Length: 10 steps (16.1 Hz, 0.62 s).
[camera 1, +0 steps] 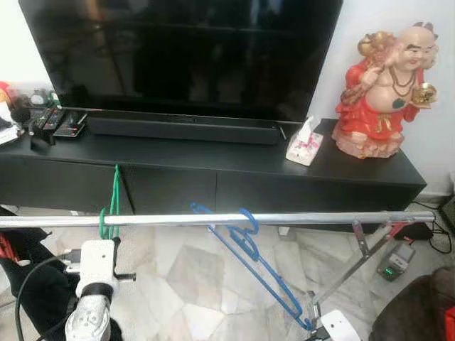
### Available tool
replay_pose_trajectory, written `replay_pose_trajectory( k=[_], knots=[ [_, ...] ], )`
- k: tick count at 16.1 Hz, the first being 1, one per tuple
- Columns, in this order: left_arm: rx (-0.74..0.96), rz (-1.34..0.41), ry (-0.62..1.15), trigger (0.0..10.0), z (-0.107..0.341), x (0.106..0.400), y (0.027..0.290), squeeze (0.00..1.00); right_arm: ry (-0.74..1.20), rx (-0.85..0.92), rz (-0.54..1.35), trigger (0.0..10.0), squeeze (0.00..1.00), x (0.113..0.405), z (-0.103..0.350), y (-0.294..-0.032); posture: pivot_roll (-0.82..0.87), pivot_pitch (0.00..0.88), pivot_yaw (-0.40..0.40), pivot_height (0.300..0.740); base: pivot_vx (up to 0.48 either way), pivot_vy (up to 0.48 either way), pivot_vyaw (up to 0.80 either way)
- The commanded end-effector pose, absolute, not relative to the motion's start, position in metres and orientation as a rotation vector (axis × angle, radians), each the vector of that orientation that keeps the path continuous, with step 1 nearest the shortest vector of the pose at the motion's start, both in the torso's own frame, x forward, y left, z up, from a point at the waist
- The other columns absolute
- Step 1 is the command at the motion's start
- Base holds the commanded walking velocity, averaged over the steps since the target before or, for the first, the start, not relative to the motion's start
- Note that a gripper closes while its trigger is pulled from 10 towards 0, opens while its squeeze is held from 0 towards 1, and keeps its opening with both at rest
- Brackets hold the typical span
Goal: Hang hanger
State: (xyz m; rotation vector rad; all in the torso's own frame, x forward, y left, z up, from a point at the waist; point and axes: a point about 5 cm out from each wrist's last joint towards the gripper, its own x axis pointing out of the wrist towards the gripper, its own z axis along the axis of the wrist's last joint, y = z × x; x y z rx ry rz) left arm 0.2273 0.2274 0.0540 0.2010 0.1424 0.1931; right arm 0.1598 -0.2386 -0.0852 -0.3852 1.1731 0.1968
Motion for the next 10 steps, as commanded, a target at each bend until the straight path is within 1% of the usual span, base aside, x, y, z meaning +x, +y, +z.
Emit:
replay_pose_trajectory(
  k=[1,2,3,4,5,8,10],
  knots=[
    [0.182,0.171,0.26,10.0,0.033,0.216,0.225,0.25,1.173,-0.381,0.182,10.0,0.0,0.16,-0.085,-0.242,0.02,0.0,-0.072,0.74,0.0,0.0,0.0],
    [0.181,0.175,0.263,10.0,0.033,0.209,0.226,0.7,1.173,-0.382,0.183,10.0,0.0,0.16,-0.084,-0.242,0.02,0.0,-0.072,0.74,0.0,0.0,0.0],
    [0.179,0.184,0.265,10.0,0.032,0.207,0.227,0.71,1.173,-0.383,0.184,10.0,0.0,0.16,-0.084,-0.242,0.02,0.0,-0.072,0.74,0.0,0.0,0.0],
    [0.176,0.188,0.26,10.0,0.033,0.206,0.227,0.74,1.172,-0.383,0.185,10.0,0.0,0.16,-0.084,-0.242,0.03,0.0,-0.075,0.74,0.0,0.0,0.0],
    [0.172,0.192,0.247,10.0,0.035,0.205,0.226,0.86,1.172,-0.383,0.185,10.0,0.0,0.16,-0.084,-0.242,0.03,0.0,-0.075,0.74,0.0,0.0,0.0],
    [0.154,0.206,0.192,10.0,0.043,0.204,0.223,0.85,1.171,-0.382,0.182,10.0,0.0,0.16,-0.084,-0.242,0.03,0.0,-0.074,0.74,0.0,0.0,0.0],
    [0.175,0.203,0.141,10.0,0.051,0.202,0.221,0.84,1.172,-0.381,0.182,10.0,0.0,0.16,-0.085,-0.241,0.03,0.0,-0.073,0.74,0.0,0.0,0.0]
  ],
)
